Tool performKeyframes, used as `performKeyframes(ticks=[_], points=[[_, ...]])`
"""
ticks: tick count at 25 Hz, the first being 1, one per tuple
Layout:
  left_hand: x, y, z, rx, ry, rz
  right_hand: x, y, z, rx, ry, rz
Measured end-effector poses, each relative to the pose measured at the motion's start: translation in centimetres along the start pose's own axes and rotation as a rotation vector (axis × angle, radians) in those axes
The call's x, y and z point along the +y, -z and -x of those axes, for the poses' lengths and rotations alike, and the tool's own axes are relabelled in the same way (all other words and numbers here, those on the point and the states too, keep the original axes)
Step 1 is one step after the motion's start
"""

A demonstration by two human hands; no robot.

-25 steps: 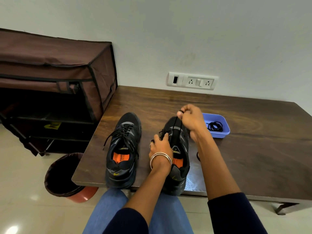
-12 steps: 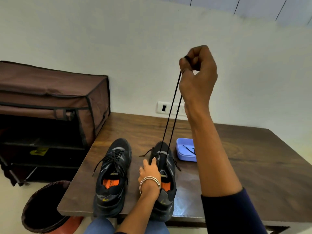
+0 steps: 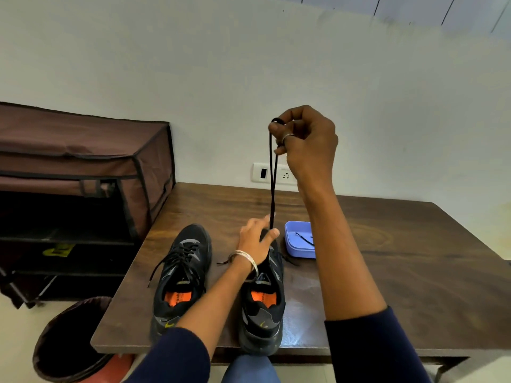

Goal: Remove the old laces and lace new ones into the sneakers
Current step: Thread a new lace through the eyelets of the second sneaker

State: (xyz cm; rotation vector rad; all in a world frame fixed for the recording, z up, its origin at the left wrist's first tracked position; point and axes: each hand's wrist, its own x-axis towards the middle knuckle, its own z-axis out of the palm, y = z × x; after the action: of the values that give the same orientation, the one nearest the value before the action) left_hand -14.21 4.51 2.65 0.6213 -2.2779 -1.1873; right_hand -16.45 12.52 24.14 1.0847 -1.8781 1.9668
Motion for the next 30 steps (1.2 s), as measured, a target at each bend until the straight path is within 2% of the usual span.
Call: performKeyframes(ticks=[3,4,6,7,8,10,11,15,17,24,30], points=[[1.3,0.6,-1.2,-0.093,-0.054,-0.007,2.0,0.0,0.8,-0.006,-0.026,-0.042],[1.0,0.5,-1.3,-0.085,-0.008,0.068,3.5,0.3,1.5,0.035,-0.092,0.032],[0.5,0.4,-1.4,-0.049,0.201,0.375,7.4,1.1,3.9,0.072,-0.314,0.372],[0.5,0.4,-1.5,-0.026,0.324,0.519,9.3,1.5,5.5,-0.045,-0.454,0.569],[0.4,0.6,-1.7,0.006,0.434,0.615,11.1,1.5,7.3,-0.239,-0.599,0.710],[0.7,0.8,-1.8,0.023,0.581,0.667,14.3,0.7,10.4,-0.576,-0.788,0.756],[1.0,1.0,-1.5,-0.003,0.611,0.691,15.6,0.1,11.8,-0.636,-0.813,0.727],[1.9,2.1,-1.0,-0.025,0.628,0.794,19.6,-1.2,15.6,-0.527,-0.607,0.891],[2.2,2.5,-1.0,0.009,0.643,0.831,20.4,-1.2,16.6,-0.503,-0.630,0.962],[5.8,5.3,-2.9,0.202,0.590,0.922,21.4,-3.0,17.0,-0.618,-0.617,1.190],[11.4,9.8,-5.2,0.279,0.301,1.135,22.1,-3.5,16.8,-0.751,-0.518,1.304]])
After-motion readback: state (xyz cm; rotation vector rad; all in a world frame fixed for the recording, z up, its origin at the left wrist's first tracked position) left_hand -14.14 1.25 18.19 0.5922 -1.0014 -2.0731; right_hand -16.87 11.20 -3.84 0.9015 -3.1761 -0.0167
